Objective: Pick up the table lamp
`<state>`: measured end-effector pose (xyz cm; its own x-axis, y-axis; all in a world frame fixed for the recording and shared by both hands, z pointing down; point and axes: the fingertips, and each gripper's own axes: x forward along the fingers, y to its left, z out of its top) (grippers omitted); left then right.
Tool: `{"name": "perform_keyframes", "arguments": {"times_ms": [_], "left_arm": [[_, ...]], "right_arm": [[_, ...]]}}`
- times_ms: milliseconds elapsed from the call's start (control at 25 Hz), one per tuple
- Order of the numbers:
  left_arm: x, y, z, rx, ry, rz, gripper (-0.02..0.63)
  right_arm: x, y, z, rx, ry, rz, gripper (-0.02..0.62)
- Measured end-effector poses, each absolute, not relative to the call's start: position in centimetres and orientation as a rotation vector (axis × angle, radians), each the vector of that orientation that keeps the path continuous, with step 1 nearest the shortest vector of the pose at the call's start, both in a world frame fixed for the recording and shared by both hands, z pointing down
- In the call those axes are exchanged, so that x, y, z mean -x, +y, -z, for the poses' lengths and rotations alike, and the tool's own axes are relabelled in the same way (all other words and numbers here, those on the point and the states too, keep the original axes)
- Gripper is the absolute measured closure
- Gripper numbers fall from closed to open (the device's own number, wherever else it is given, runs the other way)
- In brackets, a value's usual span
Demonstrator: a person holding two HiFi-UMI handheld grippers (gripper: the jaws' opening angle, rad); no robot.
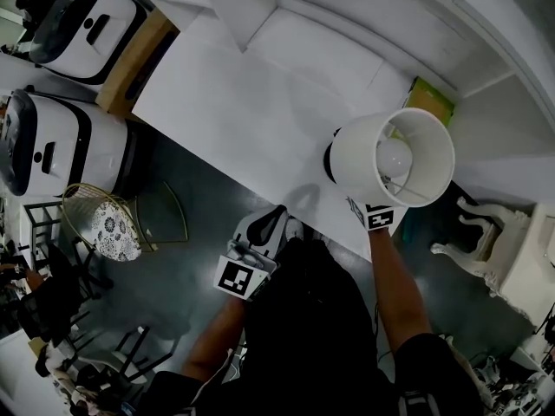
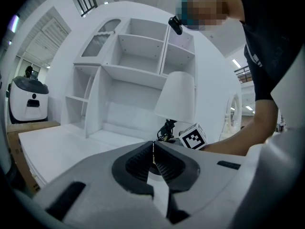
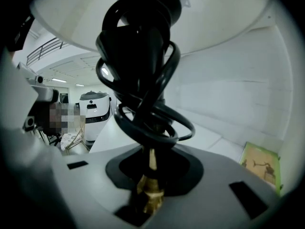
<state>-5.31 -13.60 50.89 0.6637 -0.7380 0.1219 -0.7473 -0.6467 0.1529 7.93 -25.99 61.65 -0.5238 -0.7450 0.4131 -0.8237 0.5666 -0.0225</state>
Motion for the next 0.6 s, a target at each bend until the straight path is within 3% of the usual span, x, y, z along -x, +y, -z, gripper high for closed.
{"name": "perform_keyframes", "arguments": {"times_ms": [600], "left_arm": [[4.7,-13.5,-48.8,-2.656,-1.217,-0.100,0.588]], "right_arm": [[-8.2,-24.3,-56.5,-1.217,-2.446,-0.242,0.511]]}}
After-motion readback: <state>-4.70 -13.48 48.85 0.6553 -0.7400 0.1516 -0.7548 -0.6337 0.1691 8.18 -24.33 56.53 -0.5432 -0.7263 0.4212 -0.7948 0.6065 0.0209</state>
